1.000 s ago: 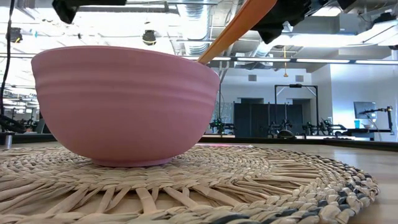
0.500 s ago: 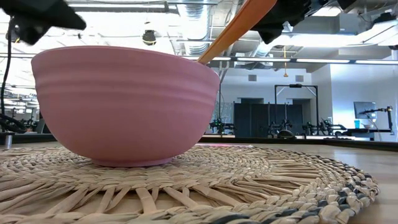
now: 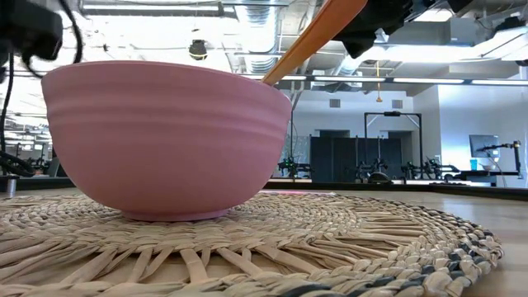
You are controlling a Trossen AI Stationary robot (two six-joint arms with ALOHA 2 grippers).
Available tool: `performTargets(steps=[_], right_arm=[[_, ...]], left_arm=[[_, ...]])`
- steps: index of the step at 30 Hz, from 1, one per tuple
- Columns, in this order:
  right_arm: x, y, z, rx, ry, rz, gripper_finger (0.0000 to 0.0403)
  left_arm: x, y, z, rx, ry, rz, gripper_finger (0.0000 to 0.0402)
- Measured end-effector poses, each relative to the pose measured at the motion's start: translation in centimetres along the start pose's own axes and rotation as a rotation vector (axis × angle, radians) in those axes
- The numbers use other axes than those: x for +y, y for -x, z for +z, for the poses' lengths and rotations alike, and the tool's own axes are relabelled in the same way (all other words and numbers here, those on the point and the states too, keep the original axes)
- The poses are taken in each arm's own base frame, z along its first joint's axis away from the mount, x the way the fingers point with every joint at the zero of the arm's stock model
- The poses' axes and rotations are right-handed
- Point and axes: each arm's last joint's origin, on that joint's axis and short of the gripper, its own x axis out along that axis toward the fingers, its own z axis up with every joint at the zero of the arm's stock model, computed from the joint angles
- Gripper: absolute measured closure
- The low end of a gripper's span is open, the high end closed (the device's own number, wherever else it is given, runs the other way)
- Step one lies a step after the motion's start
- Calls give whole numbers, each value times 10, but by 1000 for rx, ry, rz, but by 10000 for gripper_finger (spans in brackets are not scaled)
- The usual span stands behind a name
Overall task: Pick & Place Utensil
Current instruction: Put the green spoon into the pink bowl
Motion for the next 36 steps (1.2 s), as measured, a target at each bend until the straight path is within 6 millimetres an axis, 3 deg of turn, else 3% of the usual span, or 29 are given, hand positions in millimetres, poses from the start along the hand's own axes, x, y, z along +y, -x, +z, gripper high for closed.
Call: performTargets(steps=[8,11,23,36], right_arm=[[0,0,0,0,0,0,338],[0,0,0,0,0,0,338],[0,0,-2,24,-2,1,338],[0,0,-2,22,-3,0,338]], left_arm=[[1,2,-9,286,281,56,397],[4,2,-10,312,342,104,397],[32,-13,-21,447,409,277,385],[32,-14,-20,436,412,262,306]])
